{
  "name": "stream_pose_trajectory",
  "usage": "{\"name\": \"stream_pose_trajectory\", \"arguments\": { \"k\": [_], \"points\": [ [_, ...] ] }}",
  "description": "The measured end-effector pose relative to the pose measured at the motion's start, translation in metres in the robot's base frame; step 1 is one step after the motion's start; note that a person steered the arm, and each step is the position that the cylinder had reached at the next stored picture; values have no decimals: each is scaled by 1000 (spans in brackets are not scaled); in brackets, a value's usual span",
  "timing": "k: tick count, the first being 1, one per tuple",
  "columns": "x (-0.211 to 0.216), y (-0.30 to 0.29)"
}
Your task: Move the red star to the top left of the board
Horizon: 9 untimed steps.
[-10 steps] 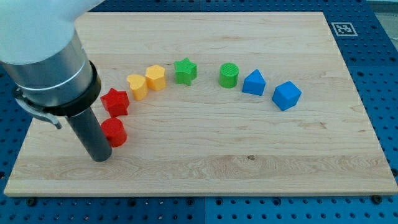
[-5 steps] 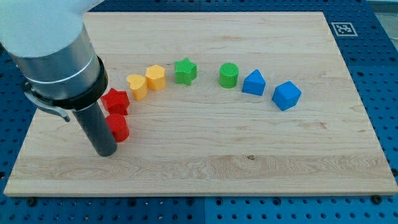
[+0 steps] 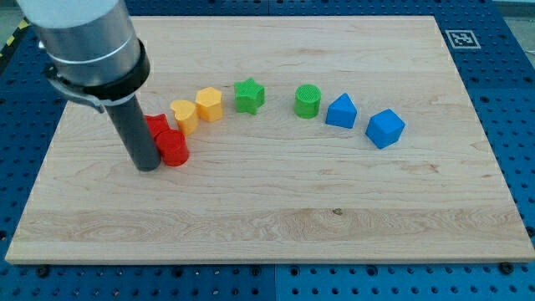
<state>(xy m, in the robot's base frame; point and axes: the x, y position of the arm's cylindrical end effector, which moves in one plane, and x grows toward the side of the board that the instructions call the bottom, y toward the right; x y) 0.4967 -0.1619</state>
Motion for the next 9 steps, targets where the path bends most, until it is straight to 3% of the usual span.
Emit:
{"name": "stream_pose_trajectory", "arguments": {
  "k": [3,7,9],
  "points": [
    [-40,-7],
    [-73,35],
    [-103,-8]
  ]
}}
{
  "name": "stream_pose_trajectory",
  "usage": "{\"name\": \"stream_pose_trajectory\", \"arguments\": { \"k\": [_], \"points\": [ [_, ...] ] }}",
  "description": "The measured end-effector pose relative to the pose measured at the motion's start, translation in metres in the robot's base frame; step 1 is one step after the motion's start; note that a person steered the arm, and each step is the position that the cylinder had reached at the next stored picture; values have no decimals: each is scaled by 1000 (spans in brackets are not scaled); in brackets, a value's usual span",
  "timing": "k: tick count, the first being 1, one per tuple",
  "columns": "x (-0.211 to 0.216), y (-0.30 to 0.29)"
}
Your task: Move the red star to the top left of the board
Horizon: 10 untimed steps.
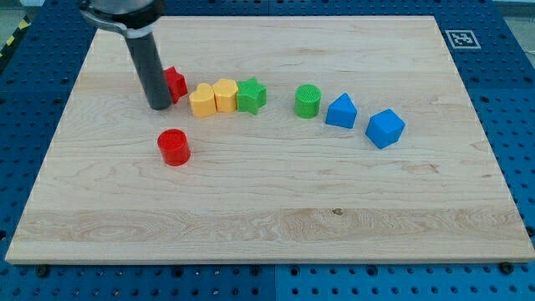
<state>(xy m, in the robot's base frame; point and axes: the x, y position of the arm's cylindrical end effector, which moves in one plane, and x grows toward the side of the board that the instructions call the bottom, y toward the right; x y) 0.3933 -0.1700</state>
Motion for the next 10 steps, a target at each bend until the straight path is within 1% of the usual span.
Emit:
{"name": "stream_pose_trajectory", "arguments": {
  "k": [1,2,4,5,7,8,10],
  "points": [
    [-23,-6],
    [-34,1],
    [-23,50],
    [-31,67],
    [-44,66],
    [-47,50],
    [-94,25]
  ]
}}
